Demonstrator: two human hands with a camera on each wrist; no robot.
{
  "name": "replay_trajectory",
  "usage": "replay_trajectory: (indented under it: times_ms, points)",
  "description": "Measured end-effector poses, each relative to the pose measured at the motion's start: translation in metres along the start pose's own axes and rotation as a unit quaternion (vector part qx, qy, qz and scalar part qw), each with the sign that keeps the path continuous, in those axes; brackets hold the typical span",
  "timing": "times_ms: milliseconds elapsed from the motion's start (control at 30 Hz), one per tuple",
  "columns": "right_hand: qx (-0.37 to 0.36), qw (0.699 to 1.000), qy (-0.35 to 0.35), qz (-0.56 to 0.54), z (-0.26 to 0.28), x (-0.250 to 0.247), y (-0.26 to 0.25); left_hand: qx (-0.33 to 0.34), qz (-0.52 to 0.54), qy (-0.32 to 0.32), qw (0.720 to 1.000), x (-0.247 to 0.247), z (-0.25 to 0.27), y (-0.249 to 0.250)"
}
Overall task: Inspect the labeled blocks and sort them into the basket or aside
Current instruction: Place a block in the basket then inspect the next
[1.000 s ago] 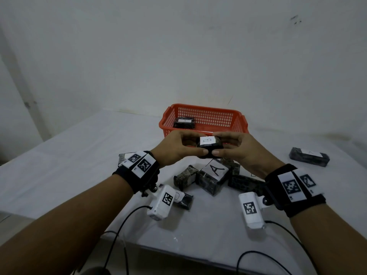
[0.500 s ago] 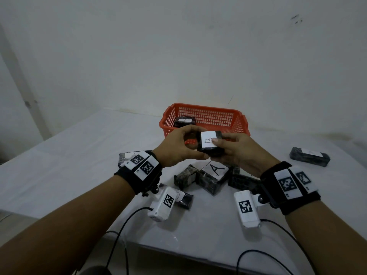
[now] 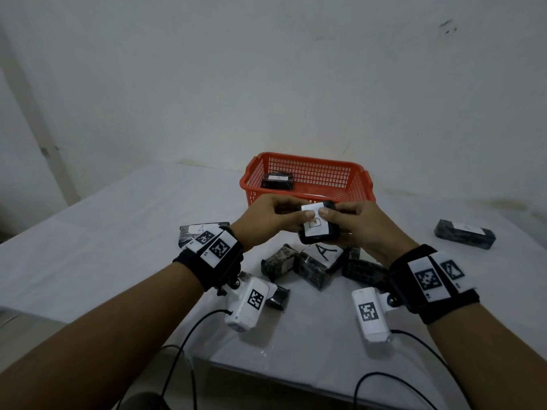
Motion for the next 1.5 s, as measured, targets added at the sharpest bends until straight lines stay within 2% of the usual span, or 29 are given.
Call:
replay_trajectory:
  times_ms: [133,300,400,567,700,833,967,1033,1167,1333,1500]
  points:
    - [-0.002,0.999,-0.044,-0.012,0.002,0.003,0.002,0.002,0.005,0.027,1.0,-0.004,0.001,-0.001]
    - [-0.026,0.998,-0.037,0.042,0.001,-0.001,-0.003,-0.011,0.027,-0.002,1.0,-0.004,0.002,-0.001]
    - [-0.043,0.996,-0.031,0.078,0.002,0.0,-0.007,-0.007,0.017,0.008,1.0,-0.006,0.001,-0.001]
    - [0.003,0.999,-0.033,-0.038,0.002,-0.001,-0.009,-0.002,0.048,0.027,0.998,-0.006,0.002,-0.001]
    - [0.047,0.995,-0.051,-0.069,0.004,0.001,-0.003,0.007,0.091,0.021,0.996,-0.003,0.003,-0.003]
    - [0.013,0.994,-0.03,-0.108,0.005,0.004,-0.003,0.0,0.12,-0.004,0.993,0.002,0.002,-0.002]
    - [-0.027,0.997,-0.024,-0.072,0.007,0.001,-0.001,-0.037,0.136,-0.041,0.989,0.005,0.002,0.001]
    - [-0.031,0.998,-0.027,-0.053,0.008,0.0,0.0,-0.036,0.121,-0.017,0.992,0.003,0.001,-0.001]
    - [-0.022,0.994,-0.039,-0.098,0.009,0.002,-0.001,-0.022,0.067,0.022,0.997,0.002,0.001,-0.004]
    - [-0.047,0.996,0.003,-0.074,0.006,-0.004,-0.001,-0.026,0.079,-0.015,0.996,0.005,0.004,-0.002]
    - [-0.038,0.994,-0.023,-0.099,0.008,-0.004,-0.005,-0.008,0.055,0.004,0.998,0.002,0.001,0.003]
Point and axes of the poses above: each hand's wrist, its own z-axis away from the middle knuckle, its own x-axis out of the palm, y = z × x, the point moved 2 cm from there along -z, towards the middle knuckle, and after that the axes turned 1 degree about -x, right-handed, at the moved point
